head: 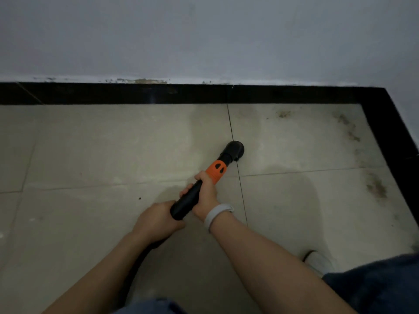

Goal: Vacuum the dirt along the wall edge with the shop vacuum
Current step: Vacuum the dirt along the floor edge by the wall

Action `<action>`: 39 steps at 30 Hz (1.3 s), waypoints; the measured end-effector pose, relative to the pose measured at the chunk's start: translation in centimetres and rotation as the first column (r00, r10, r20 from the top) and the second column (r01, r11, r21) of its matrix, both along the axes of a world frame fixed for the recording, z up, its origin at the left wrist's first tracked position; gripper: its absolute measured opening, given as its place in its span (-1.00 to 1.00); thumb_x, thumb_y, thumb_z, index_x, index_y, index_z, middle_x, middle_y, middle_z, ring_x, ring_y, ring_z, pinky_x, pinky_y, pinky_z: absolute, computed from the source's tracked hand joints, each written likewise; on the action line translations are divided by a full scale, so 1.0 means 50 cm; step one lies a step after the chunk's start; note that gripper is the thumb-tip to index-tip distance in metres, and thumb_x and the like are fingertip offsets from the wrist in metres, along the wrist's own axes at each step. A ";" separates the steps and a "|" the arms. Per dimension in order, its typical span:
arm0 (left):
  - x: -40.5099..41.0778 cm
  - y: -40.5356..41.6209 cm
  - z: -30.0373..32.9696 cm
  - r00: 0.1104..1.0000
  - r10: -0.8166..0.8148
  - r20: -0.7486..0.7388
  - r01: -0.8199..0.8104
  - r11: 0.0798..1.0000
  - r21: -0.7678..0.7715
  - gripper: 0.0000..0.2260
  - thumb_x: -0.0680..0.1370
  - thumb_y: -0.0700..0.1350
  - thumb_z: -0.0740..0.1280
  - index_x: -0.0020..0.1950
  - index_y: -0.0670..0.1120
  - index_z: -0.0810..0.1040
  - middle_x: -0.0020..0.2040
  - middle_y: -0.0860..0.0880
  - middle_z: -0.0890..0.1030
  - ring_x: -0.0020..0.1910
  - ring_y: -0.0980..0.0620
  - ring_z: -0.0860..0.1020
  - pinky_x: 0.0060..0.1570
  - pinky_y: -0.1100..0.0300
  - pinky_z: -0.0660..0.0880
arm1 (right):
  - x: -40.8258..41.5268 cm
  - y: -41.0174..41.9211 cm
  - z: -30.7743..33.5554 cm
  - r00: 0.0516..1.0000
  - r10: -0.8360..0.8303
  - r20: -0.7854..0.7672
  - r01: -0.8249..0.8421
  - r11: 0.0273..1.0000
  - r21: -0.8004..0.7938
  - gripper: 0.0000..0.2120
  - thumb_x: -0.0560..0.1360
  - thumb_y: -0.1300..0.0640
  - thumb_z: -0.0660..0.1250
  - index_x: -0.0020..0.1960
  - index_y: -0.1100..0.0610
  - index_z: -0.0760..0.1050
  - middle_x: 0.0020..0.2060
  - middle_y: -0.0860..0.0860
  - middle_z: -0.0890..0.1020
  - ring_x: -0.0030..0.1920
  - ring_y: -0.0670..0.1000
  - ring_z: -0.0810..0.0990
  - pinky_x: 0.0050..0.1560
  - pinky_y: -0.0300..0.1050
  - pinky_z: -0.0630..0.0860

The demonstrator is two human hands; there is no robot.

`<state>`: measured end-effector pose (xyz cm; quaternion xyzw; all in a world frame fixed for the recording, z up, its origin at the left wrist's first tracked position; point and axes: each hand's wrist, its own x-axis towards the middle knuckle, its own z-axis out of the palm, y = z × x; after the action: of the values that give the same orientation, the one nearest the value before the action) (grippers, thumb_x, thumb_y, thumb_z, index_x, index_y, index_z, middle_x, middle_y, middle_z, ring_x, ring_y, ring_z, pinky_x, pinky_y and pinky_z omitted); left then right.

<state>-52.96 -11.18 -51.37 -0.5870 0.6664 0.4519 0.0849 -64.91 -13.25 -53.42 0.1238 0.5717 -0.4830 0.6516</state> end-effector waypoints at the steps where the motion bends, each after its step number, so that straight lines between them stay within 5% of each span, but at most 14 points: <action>1: -0.016 -0.019 0.003 0.999 0.029 -0.016 -0.029 1.000 -0.005 -0.86 0.37 -0.08 0.37 -0.27 0.05 0.40 -0.21 -0.03 0.57 -0.22 -0.05 0.54 -0.30 0.20 0.39 | -0.016 -0.028 0.000 1.000 0.030 -0.001 -0.030 1.000 -0.007 -0.89 0.38 0.24 0.26 -0.24 0.18 0.31 -0.57 0.06 0.40 -0.60 0.03 0.38 -0.46 -0.19 0.44; 15: -0.210 -0.191 0.056 0.951 0.288 -0.109 -0.284 0.958 0.049 -0.85 0.40 -0.15 0.39 -0.29 -0.05 0.42 -0.31 0.01 0.50 -0.37 0.08 0.46 -0.41 0.26 0.34 | -0.197 -0.260 0.064 0.916 0.401 0.013 -0.401 0.916 -0.001 -0.90 0.43 0.22 0.23 -0.07 0.18 0.36 -0.37 0.06 0.44 -0.43 0.02 0.44 -0.37 -0.10 0.48; 26: -0.394 -0.122 0.069 0.923 0.383 -0.040 -0.381 0.923 0.056 -0.80 0.40 -0.17 0.38 -0.32 -0.08 0.37 -0.37 0.03 0.49 -0.42 0.10 0.44 -0.43 0.28 0.33 | -0.364 -0.210 0.060 0.888 0.458 0.040 -0.459 0.888 0.020 -0.92 0.41 0.25 0.24 -0.11 0.18 0.35 -0.41 0.09 0.44 -0.48 0.04 0.43 -0.38 -0.11 0.49; 39: -0.497 -0.024 -0.004 0.850 0.501 -0.165 -0.503 0.864 0.034 -0.89 0.38 -0.13 0.38 -0.22 -0.06 0.45 -0.32 -0.02 0.55 -0.38 0.03 0.51 -0.35 0.20 0.43 | -0.462 -0.152 0.015 0.834 0.552 0.011 -0.552 0.834 -0.016 -0.92 0.41 0.24 0.25 -0.19 0.17 0.34 -0.49 0.08 0.43 -0.50 0.04 0.42 -0.36 -0.12 0.49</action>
<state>-77.83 -12.36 -51.59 -0.7006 0.4972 0.5029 -0.0956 -88.02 -20.86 -52.68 -0.0465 0.5753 -0.2771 0.7682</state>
